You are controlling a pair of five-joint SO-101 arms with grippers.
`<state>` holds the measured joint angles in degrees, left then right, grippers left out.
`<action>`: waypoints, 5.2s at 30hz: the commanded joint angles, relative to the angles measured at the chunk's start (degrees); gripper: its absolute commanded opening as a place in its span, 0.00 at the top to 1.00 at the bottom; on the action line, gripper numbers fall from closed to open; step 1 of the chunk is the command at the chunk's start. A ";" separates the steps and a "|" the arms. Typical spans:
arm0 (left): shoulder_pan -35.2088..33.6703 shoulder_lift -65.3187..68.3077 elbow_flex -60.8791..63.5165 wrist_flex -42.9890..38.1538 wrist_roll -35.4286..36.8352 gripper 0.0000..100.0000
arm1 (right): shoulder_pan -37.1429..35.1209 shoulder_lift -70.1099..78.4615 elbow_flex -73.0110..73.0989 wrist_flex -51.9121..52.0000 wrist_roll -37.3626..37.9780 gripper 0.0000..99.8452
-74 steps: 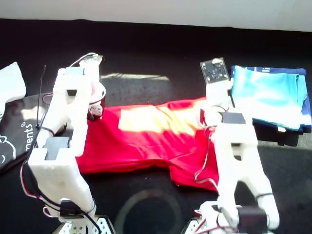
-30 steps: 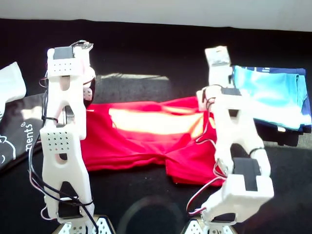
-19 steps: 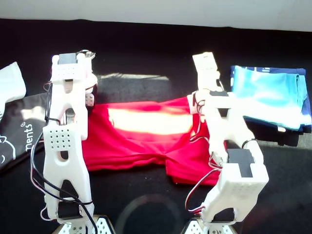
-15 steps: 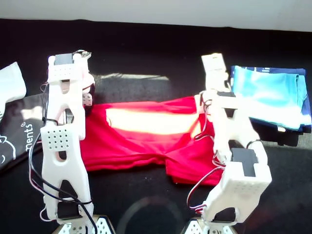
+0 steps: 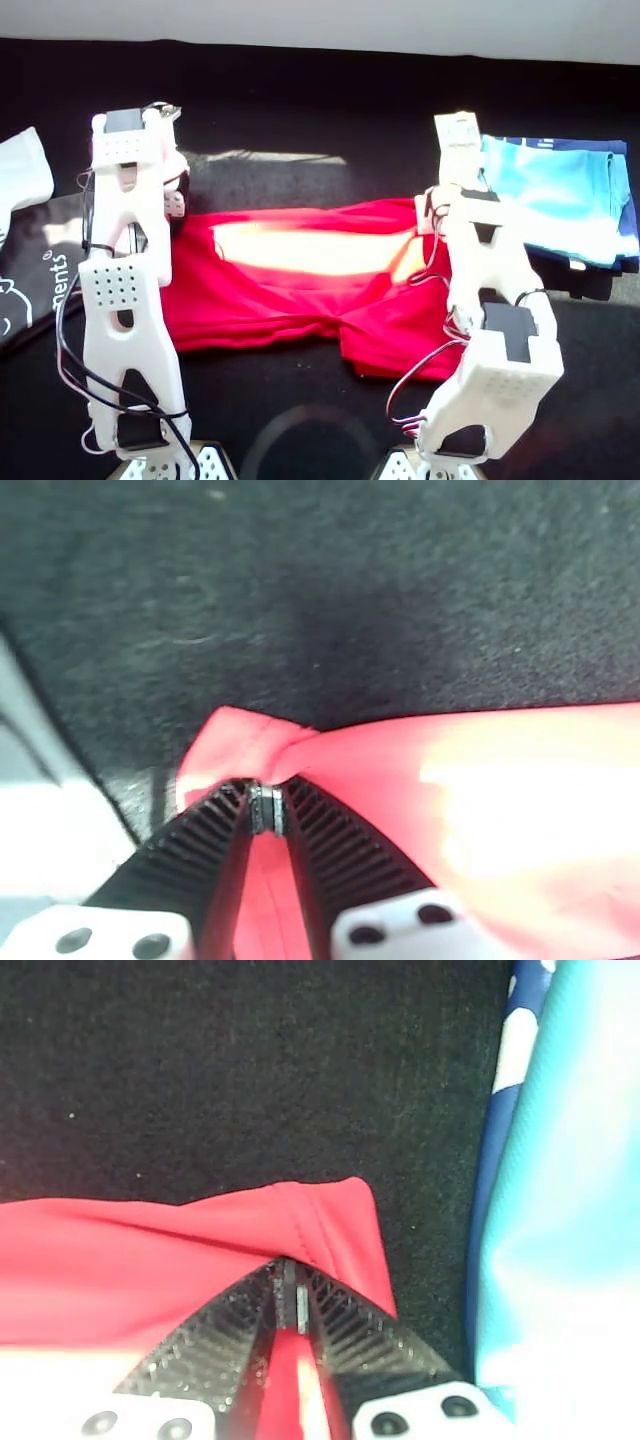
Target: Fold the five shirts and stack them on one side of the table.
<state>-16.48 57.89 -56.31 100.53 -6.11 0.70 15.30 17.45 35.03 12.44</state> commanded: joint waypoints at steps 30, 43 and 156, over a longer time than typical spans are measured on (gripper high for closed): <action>8.84 -66.77 94.55 -34.55 -0.44 0.99 | -13.67 -50.86 39.16 15.16 0.26 0.99; 8.84 -67.21 104.48 -35.69 -5.27 0.99 | -13.49 -63.52 59.74 14.99 17.41 0.99; 8.57 -83.56 110.37 -33.49 -5.27 0.99 | -10.59 -8.13 -25.01 44.18 9.93 0.93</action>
<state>-8.40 -25.36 54.81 67.03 -10.95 -10.73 13.36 -4.88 74.42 23.16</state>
